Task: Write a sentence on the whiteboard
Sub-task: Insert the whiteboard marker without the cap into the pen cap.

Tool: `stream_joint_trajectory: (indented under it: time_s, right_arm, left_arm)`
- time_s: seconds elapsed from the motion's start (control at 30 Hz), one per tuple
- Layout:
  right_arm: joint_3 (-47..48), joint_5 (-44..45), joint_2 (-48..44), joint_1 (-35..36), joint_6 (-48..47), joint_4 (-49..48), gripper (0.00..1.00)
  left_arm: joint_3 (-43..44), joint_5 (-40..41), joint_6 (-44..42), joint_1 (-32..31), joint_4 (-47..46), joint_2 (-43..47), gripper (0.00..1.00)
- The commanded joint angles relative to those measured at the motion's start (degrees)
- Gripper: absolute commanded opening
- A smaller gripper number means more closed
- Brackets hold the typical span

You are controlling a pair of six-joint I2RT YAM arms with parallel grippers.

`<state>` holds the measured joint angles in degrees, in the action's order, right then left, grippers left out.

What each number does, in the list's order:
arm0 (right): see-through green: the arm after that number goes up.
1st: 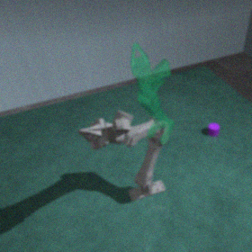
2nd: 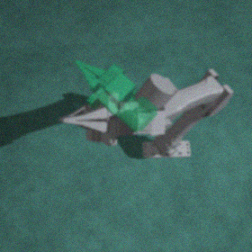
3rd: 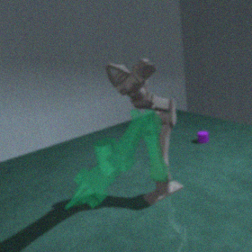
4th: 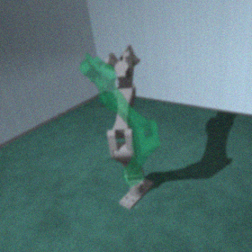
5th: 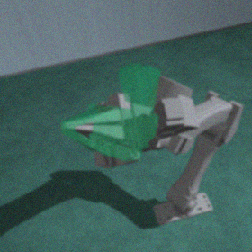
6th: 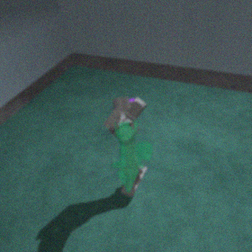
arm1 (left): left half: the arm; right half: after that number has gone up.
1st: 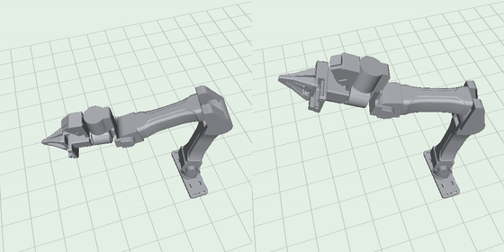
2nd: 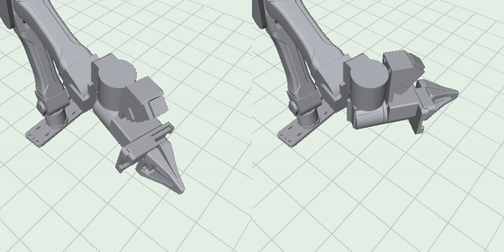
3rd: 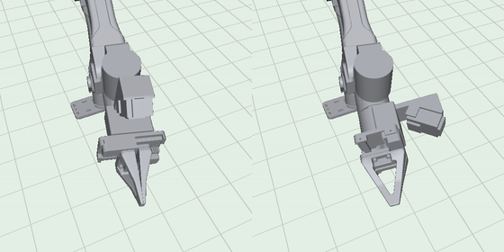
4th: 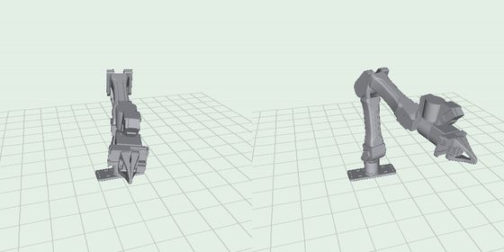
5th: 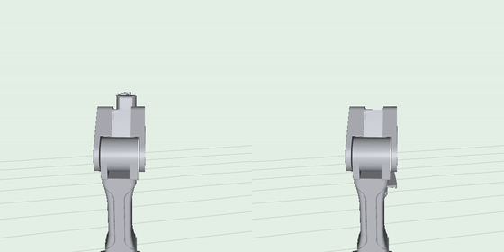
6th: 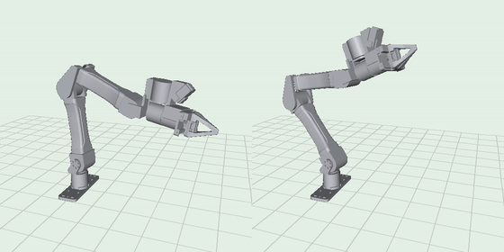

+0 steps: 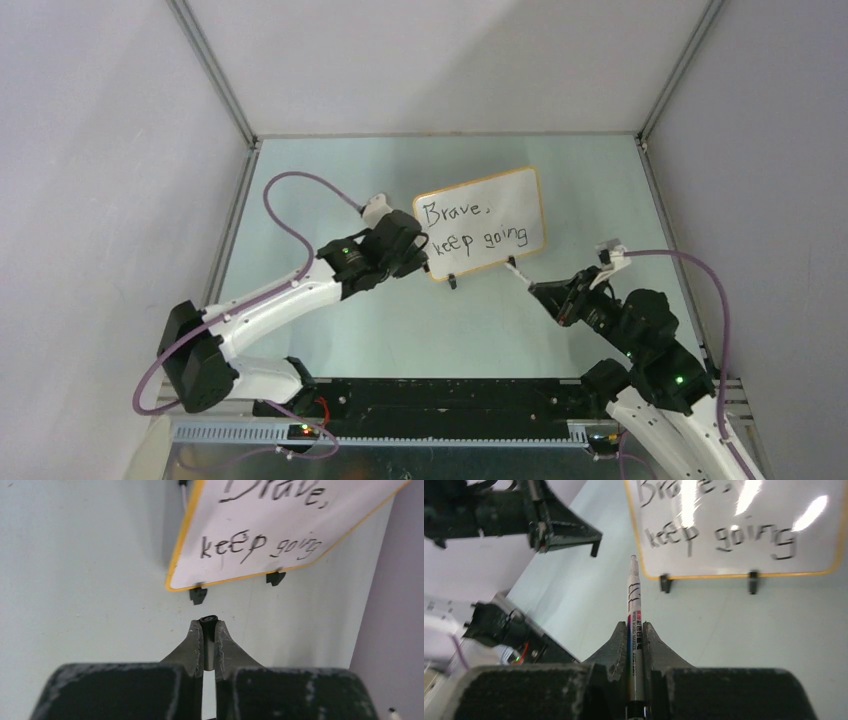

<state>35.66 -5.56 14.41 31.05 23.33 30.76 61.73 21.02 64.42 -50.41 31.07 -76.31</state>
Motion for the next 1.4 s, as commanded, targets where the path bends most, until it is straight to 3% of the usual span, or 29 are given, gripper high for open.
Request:
stream_joint_trajectory:
  time_s: [0.0,0.17,0.43,0.63,0.87,1.37]
  right_arm:
    - [-3.66,-12.95,1.49,1.28,1.21,-11.58,0.0]
    - [-6.87,-12.68,6.8,6.27,3.31,-20.13,0.0]
    - [-7.51,-2.58,17.12,19.88,0.69,-28.31,0.0]
    - [-7.42,9.78,22.83,29.3,-3.45,-33.91,0.0]
    - [-5.01,18.62,30.24,35.94,-6.92,-36.02,0.0]
    - [-1.14,22.11,37.38,37.0,-10.42,-38.19,0.0]
  left_arm:
    - [-6.13,-2.89,8.24,3.01,-4.41,5.89,0.0]
    - [-15.4,-1.3,20.71,4.29,-9.58,11.43,0.0]
    - [-22.45,3.4,33.91,4.26,-11.55,19.6,0.0]
    - [-28.59,3.27,43.38,4.26,-14.76,23.92,0.0]
    - [-27.38,1.29,44.27,4.24,-12.5,22.85,0.0]
    - [-30.28,-0.02,45.67,4.19,-15.65,23.54,0.0]
